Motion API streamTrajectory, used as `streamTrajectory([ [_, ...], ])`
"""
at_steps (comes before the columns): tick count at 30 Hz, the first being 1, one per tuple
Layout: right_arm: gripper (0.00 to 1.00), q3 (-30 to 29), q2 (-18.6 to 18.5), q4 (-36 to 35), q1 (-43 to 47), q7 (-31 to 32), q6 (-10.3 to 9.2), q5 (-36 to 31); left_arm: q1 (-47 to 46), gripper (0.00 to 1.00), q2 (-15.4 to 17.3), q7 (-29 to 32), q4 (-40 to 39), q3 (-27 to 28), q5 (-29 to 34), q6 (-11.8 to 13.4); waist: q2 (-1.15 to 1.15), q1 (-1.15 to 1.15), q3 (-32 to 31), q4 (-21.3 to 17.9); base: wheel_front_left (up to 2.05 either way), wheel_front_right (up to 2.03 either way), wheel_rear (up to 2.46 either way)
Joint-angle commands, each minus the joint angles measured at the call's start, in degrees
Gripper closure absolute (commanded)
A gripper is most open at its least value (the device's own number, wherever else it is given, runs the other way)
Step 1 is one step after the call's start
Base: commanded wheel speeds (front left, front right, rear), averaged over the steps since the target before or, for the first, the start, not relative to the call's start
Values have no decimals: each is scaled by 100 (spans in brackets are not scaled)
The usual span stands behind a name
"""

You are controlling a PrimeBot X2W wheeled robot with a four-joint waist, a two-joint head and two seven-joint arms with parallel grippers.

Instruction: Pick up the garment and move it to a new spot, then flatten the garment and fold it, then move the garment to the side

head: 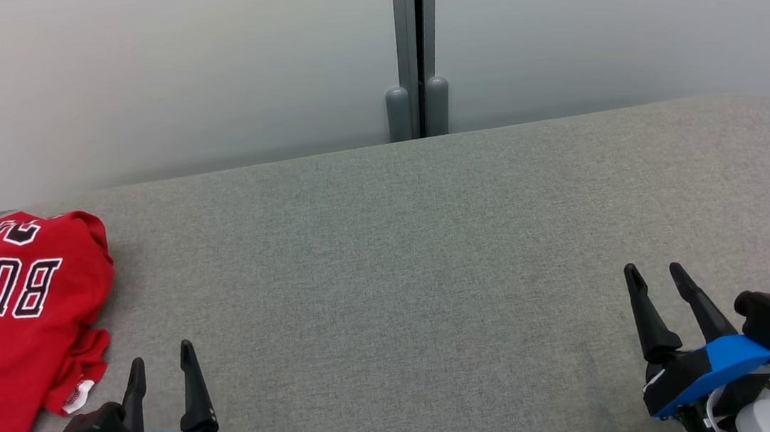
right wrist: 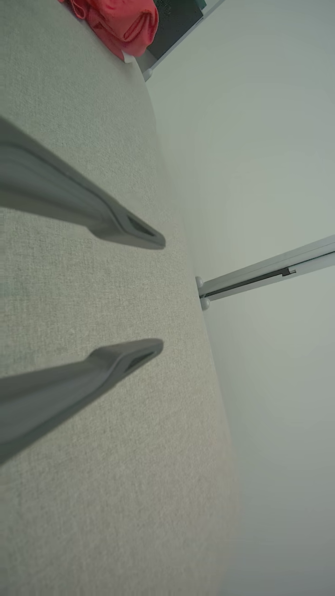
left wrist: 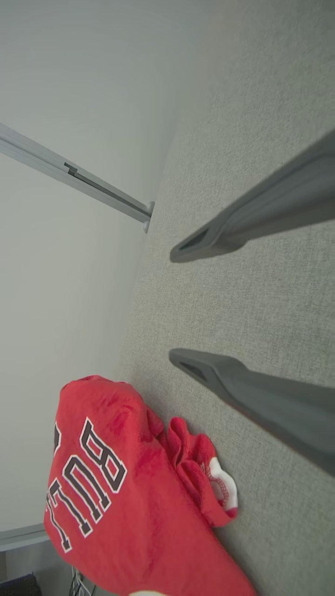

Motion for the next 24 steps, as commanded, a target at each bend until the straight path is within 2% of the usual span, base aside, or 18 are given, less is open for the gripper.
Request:
streamTrajectory([
  [1,0,-24,5,-5,28,-56,11,-118,-2,0,14,-65,-40,-14,117,42,0,0,-8,1,0,0,0],
  [9,0,-69,93,-11,194,-157,12,-544,157,0,-33,-161,-38,21,434,154,0,0,-82,-12,0,0,0],
  [24,0,-71,166,71,276,-317,9,-1248,239,0,-69,-319,37,78,1062,199,0,0,-121,-29,0,0,0],
])
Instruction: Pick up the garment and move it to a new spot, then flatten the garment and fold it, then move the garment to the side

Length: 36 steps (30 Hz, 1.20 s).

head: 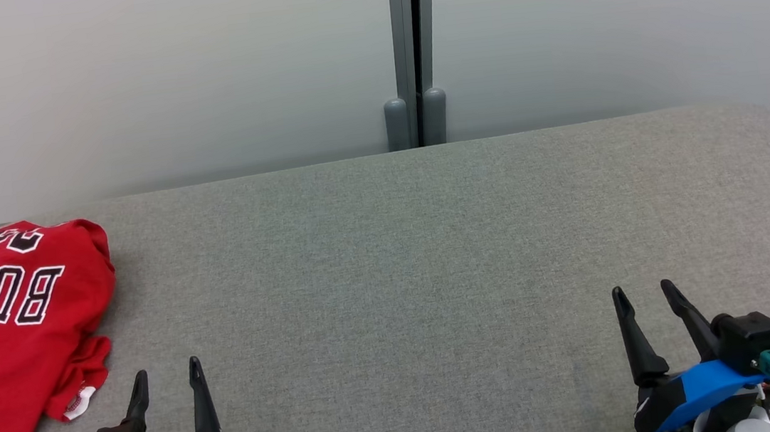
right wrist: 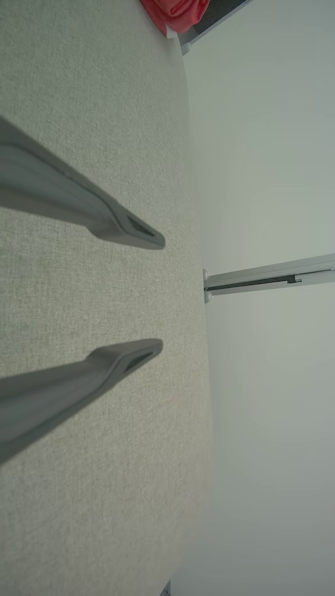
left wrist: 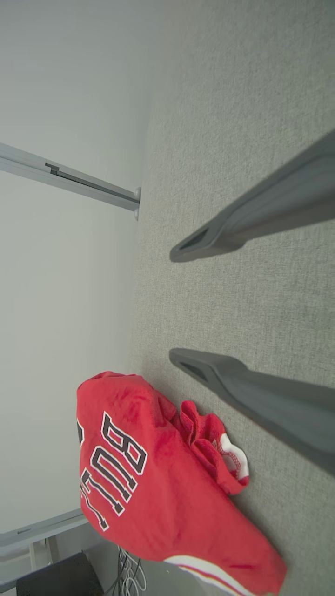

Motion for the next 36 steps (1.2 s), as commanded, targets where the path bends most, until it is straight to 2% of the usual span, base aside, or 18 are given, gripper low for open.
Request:
streamTrajectory([
  [1,0,-11,11,-4,74,-44,3,-117,13,0,-5,-44,11,29,121,16,0,0,4,6,0,0,0],
  [6,0,27,26,28,29,-97,2,-318,-19,0,-8,-94,31,59,302,47,0,0,31,75,0,0,0],
  [11,0,207,28,65,-49,-144,2,-507,-25,0,-12,-141,67,134,459,104,0,0,66,337,0,0,0],
  [23,0,462,36,58,-174,-159,2,-454,-33,0,-19,-152,55,382,379,158,0,0,332,1713,0,0,0],
  [24,0,462,36,58,-174,-159,2,-454,-33,0,-19,-152,55,382,379,158,0,0,332,1713,0,0,0],
  [32,0,678,5,90,-286,-159,2,-435,15,0,-21,-152,4,479,224,266,0,0,502,2482,0,0,0],
  [36,0,800,-7,111,-344,-159,2,-429,46,0,-20,-152,-61,558,158,318,0,0,553,2626,0,0,0],
])
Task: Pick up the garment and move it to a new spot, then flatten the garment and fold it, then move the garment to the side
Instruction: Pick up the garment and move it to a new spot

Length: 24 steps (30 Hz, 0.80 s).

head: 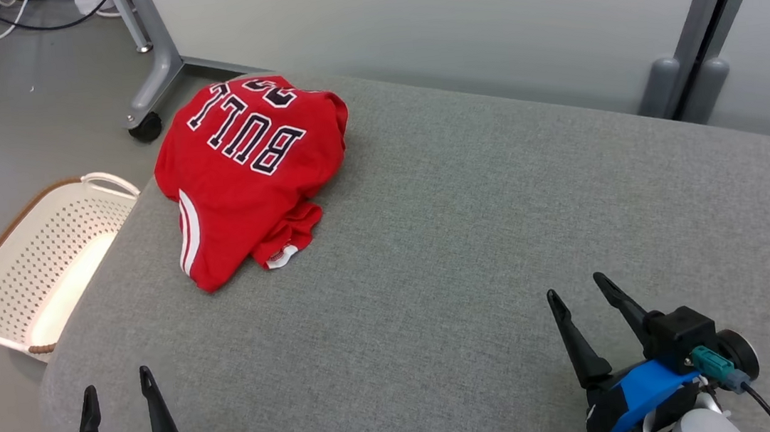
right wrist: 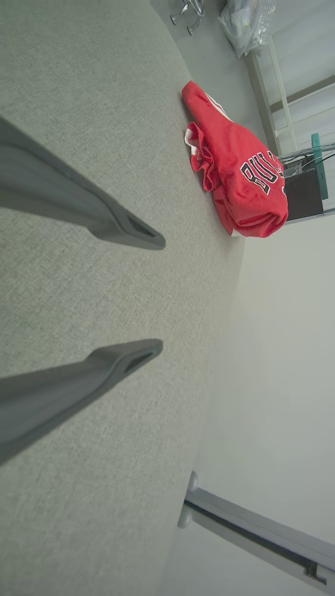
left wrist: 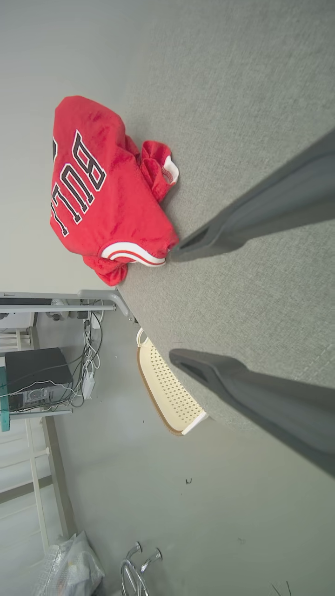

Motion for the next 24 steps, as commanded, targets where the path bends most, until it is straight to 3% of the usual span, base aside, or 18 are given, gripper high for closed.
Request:
streamTrajectory([
  [1,0,3,-42,15,-92,-33,0,4,-5,0,-13,-17,-38,17,-29,21,0,0,67,54,0,0,0],
  [5,0,129,-73,11,-185,-33,0,6,-144,0,-9,-18,-49,100,-85,17,0,0,196,-27,0,0,0],
  [14,0,410,-385,-125,-554,-33,0,58,-1225,0,46,-18,324,456,-153,-393,0,0,899,-560,0,0,0],
  [24,0,725,-619,-409,-1056,-32,0,194,-3187,0,752,-18,1443,578,138,-536,0,0,1818,-1241,0,0,0],
])
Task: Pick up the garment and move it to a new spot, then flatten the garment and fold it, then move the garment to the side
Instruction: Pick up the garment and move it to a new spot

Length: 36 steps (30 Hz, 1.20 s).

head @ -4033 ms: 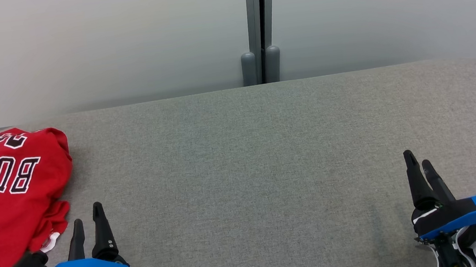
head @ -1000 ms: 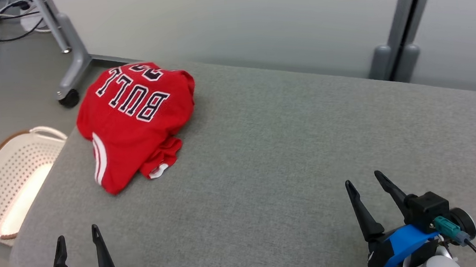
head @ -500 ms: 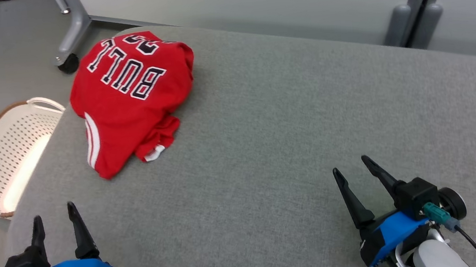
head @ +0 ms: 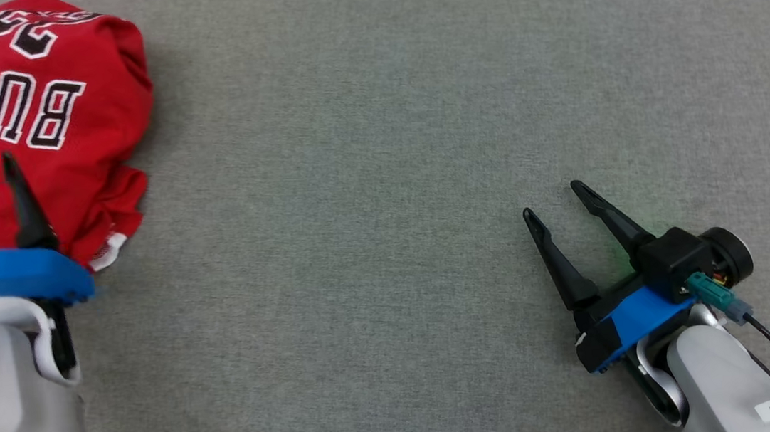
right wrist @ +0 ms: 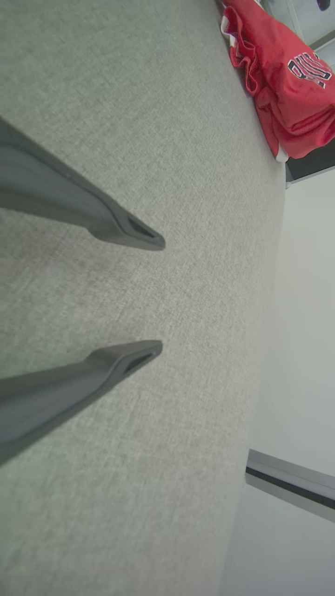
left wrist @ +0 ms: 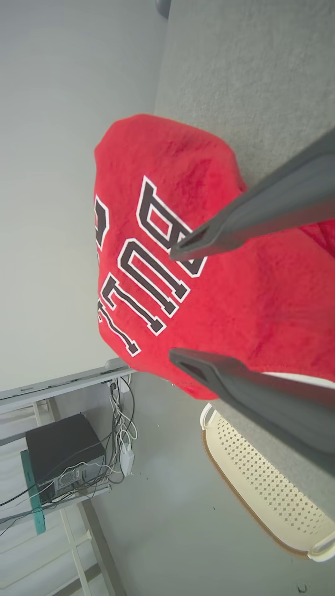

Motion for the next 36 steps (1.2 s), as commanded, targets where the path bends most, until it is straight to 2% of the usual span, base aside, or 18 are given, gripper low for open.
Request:
streamTrajectory([
  [1,0,53,-37,-61,-140,-31,0,55,-392,0,169,-17,249,31,50,-35,-1,-2,121,-110,0,0,0],
  [8,0,205,-72,-174,-324,-17,0,108,-1384,0,761,-5,1399,-31,153,-32,-1,-2,466,-498,0,0,0],
  [12,0,245,-85,-245,-398,-13,-1,132,-1771,0,991,238,2025,-73,236,139,-1,-2,594,-688,0,0,0],
  [17,0,234,-118,-334,-415,-12,-1,131,-2081,0,1045,665,2599,-42,122,231,-1,-2,705,-844,0,0,0],
  [18,0,221,-122,-342,-408,-12,-1,135,-2131,19,1033,699,2679,-36,110,231,-1,-2,713,-853,0,0,0],
  [19,0,209,-121,-344,-400,-12,-1,137,-2167,98,1025,733,2750,-35,76,217,-1,-2,719,-863,0,0,0],
  [26,0,120,-17,-345,-327,-12,0,129,-2352,100,1108,616,3065,-77,13,190,-1,-2,611,-888,0,0,0],
  [30,0,52,49,-311,-291,-14,0,130,-2528,100,1065,233,2899,-220,81,75,-1,-2,445,-872,0,0,0],
  [36,0,-63,199,-297,-190,-17,0,98,-2891,100,843,16,2447,-620,247,-149,-1,-2,84,-943,0,0,0],
])
